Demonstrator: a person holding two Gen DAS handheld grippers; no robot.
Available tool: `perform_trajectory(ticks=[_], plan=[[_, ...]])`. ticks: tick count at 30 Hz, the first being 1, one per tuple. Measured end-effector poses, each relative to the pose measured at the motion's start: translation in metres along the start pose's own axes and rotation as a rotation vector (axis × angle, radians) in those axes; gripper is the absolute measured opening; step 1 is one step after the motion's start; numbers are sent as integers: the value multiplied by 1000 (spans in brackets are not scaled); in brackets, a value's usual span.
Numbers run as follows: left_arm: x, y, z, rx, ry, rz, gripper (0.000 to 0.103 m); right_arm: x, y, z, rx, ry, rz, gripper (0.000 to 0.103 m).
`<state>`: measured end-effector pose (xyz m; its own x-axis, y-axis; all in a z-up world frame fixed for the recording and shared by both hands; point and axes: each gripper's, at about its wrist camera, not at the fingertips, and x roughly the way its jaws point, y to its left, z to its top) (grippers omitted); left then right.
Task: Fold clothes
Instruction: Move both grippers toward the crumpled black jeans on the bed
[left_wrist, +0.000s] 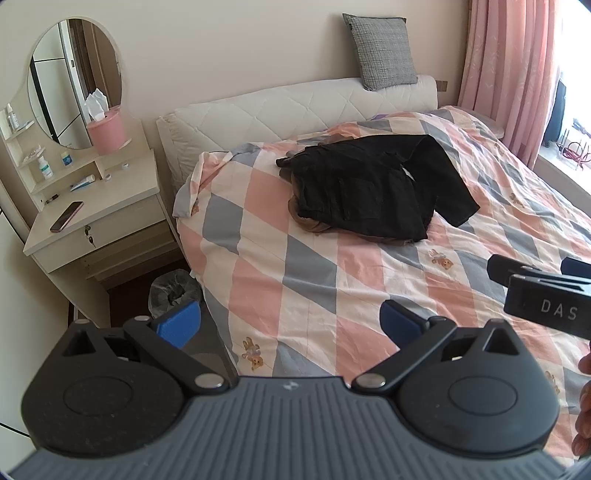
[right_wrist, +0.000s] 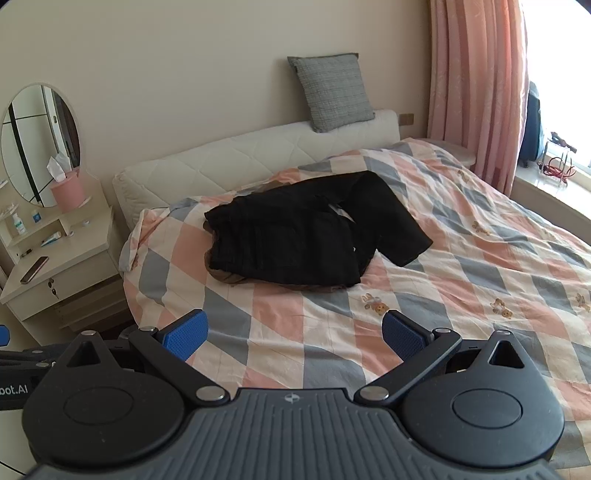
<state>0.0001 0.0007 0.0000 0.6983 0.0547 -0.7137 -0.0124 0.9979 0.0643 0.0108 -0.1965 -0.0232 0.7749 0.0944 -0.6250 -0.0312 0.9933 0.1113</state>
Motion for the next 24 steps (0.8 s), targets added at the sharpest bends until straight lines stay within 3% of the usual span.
perform_trajectory(ticks=[24], plan=[[5, -5, -3, 8, 27, 7, 102, 8, -7, 0, 7, 27, 6, 103]])
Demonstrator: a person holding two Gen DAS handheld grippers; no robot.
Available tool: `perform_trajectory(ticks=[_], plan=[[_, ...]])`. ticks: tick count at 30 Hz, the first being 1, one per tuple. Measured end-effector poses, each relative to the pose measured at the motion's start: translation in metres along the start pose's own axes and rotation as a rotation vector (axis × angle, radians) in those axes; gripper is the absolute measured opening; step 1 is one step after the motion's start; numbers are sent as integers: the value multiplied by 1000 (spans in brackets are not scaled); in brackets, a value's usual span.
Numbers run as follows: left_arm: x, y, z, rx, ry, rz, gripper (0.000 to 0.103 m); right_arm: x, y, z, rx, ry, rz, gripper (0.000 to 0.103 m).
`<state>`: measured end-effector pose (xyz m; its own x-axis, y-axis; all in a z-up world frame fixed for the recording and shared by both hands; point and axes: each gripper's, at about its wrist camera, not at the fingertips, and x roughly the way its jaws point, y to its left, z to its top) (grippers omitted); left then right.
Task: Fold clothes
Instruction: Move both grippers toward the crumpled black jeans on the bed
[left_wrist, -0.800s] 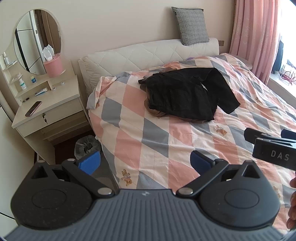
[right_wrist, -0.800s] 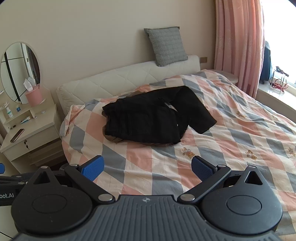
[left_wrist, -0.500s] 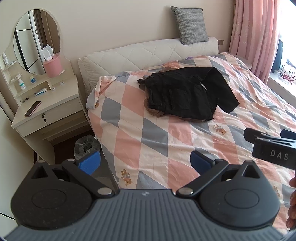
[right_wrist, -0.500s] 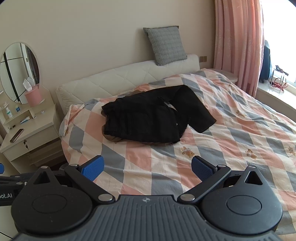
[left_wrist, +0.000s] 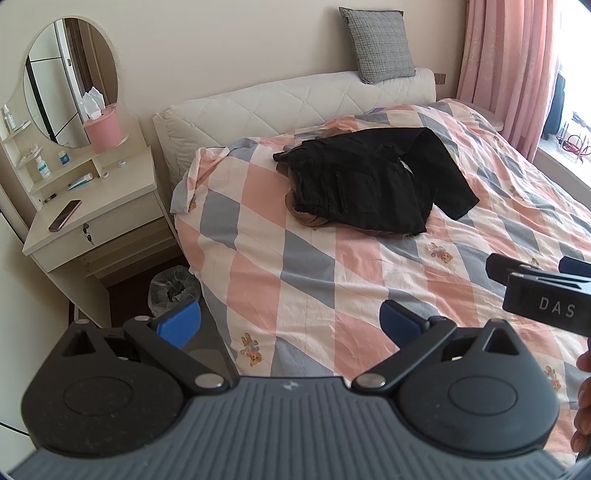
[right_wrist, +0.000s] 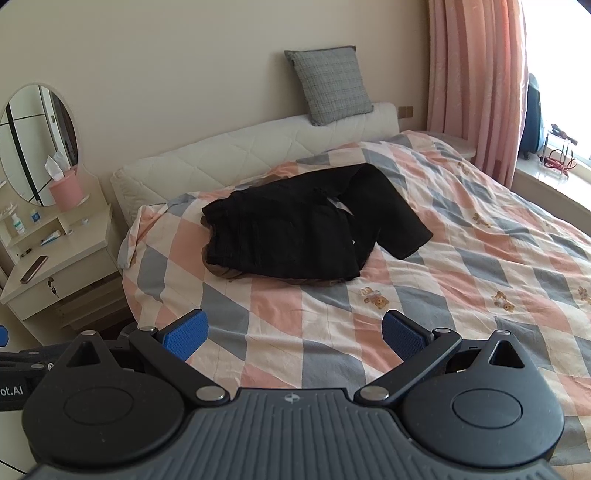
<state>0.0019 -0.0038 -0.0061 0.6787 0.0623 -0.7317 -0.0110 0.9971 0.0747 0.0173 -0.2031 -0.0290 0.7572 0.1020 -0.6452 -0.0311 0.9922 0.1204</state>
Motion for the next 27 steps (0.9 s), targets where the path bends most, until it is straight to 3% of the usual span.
perform_trajectory(ticks=[11, 14, 21, 27], plan=[[24, 8, 0, 1, 86, -17, 102, 21, 0, -1, 1, 42, -10, 103], [35, 10, 0, 2, 119, -27, 102, 33, -3, -3, 18, 94, -3, 103], [85, 27, 4, -65, 197, -73, 102, 71, -14, -11, 71, 200, -18, 103], [149, 38, 19, -33, 288, -117, 102, 120, -22, -9, 98, 272, -71, 103]])
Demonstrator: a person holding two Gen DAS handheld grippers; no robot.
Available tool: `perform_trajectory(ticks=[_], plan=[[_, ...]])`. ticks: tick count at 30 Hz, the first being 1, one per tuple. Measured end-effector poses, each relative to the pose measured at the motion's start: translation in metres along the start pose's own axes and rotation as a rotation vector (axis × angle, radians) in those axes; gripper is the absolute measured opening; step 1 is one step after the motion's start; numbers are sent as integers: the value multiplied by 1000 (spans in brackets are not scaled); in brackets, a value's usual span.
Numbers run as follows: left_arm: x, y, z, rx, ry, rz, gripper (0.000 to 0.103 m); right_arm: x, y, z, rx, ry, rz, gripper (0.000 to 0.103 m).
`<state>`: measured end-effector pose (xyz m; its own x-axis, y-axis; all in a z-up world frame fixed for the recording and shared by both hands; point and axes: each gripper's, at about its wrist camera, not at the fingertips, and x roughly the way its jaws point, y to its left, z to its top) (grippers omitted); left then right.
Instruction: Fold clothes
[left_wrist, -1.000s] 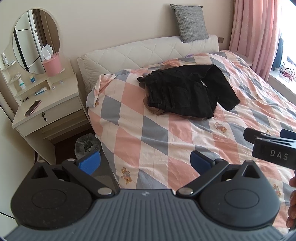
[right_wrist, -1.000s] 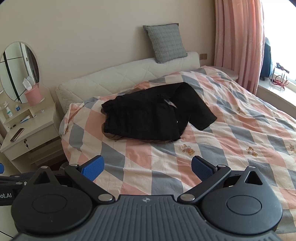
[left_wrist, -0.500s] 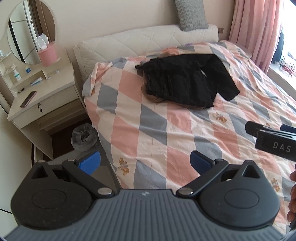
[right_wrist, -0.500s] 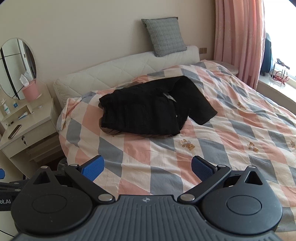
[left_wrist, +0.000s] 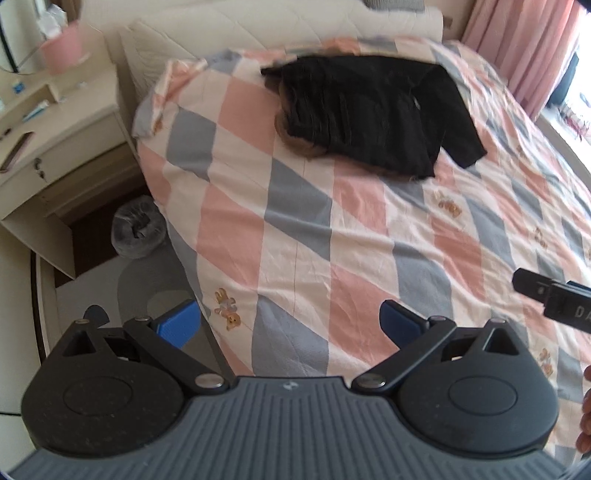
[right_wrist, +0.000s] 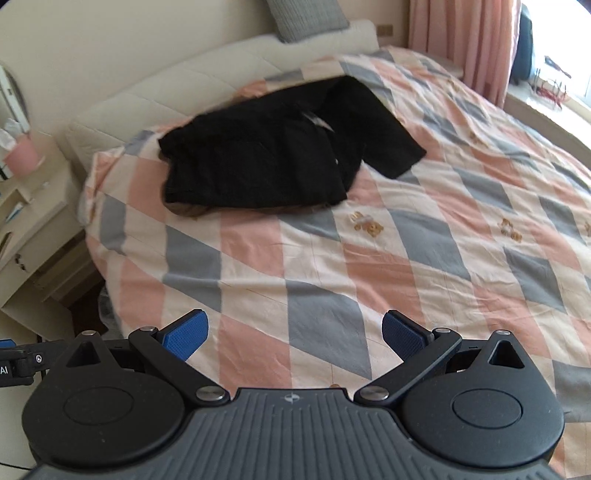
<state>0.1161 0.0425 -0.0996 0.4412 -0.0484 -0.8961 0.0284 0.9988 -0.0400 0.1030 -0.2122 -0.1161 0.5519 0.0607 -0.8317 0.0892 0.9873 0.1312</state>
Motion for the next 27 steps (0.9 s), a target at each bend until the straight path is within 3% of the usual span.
perform_trajectory(ticks=[9, 16, 24, 27], plan=[[65, 7, 88, 86, 76, -32, 102, 63, 26, 57, 36, 58, -57, 103], [94, 13, 148, 136, 78, -35, 102, 95, 44, 90, 75, 73, -81, 103], [128, 24, 187, 160, 78, -70, 102, 121, 56, 122, 112, 10, -127, 103], [142, 30, 194, 152, 73, -94, 102, 136, 60, 136, 90, 31, -126, 103]])
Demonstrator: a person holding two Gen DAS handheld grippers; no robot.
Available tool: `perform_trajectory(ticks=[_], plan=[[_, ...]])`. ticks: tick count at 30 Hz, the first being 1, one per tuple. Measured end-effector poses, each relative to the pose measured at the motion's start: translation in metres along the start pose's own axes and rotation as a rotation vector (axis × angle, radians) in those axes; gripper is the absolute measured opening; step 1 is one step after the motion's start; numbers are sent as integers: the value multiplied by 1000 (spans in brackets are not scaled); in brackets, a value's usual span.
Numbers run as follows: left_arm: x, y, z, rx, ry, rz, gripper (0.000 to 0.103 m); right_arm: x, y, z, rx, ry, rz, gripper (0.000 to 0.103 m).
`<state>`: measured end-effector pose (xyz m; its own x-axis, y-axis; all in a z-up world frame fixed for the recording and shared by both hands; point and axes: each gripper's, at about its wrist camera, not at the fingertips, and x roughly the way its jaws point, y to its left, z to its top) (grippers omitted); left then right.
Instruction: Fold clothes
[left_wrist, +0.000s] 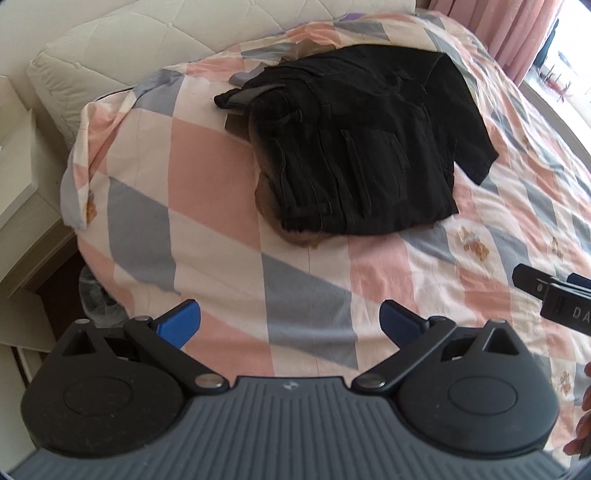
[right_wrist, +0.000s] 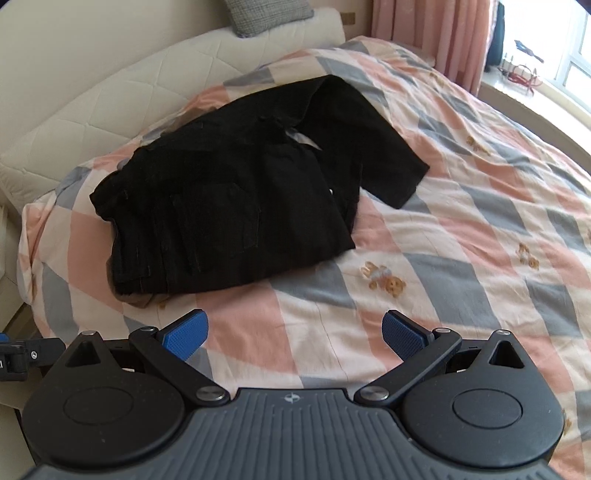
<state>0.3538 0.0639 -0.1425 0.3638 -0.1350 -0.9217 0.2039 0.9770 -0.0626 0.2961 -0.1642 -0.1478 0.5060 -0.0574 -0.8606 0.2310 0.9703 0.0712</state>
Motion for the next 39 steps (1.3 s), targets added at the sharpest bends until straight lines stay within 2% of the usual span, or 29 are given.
perform_trajectory(ticks=[3, 8, 12, 13, 14, 16, 17, 18, 20, 22, 25, 27, 29, 30, 33, 34, 35, 37, 39], plan=[[15, 12, 7, -6, 21, -47, 102, 16, 11, 12, -19, 16, 1, 103], [35, 55, 25, -121, 41, -155, 102, 40, 44, 24, -124, 25, 14, 103], [46, 84, 47, -170, 39, -158, 99, 57, 80, 22, -243, -17, 41, 100], [48, 91, 53, -183, 38, -162, 96, 61, 89, 21, -270, -30, 56, 93], [51, 97, 59, -198, 38, -170, 93, 65, 98, 19, -297, -42, 76, 81], [56, 110, 70, -233, 38, -192, 91, 74, 118, 15, -366, -61, 115, 70], [59, 116, 75, -252, 38, -202, 90, 79, 129, 14, -403, -67, 131, 61], [62, 121, 79, -268, 37, -208, 90, 84, 140, 11, -443, -74, 144, 58], [68, 129, 87, -293, 38, -219, 90, 94, 161, 7, -524, -87, 169, 43], [75, 134, 93, -311, 43, -232, 90, 105, 178, 2, -592, -97, 165, 42], [88, 140, 103, -357, 65, -296, 90, 121, 196, -2, -636, -117, 140, 42], [98, 144, 112, -390, 74, -339, 90, 132, 208, -3, -644, -140, 121, 46], [108, 148, 123, -423, 74, -370, 90, 142, 216, -3, -644, -161, 104, 60], [113, 151, 129, -443, 70, -384, 90, 147, 220, -4, -654, -164, 96, 60], [130, 161, 146, -516, 62, -422, 86, 162, 223, -4, -687, -154, 65, 50], [136, 165, 151, -545, 63, -435, 79, 164, 222, -5, -694, -153, 57, 44], [142, 168, 156, -574, 68, -445, 73, 162, 218, -5, -683, -161, 64, 42], [154, 174, 165, -638, 76, -476, 68, 156, 209, -3, -641, -169, 78, 39], [165, 177, 170, -693, 81, -515, 67, 151, 205, -2, -621, -169, 74, 39]])
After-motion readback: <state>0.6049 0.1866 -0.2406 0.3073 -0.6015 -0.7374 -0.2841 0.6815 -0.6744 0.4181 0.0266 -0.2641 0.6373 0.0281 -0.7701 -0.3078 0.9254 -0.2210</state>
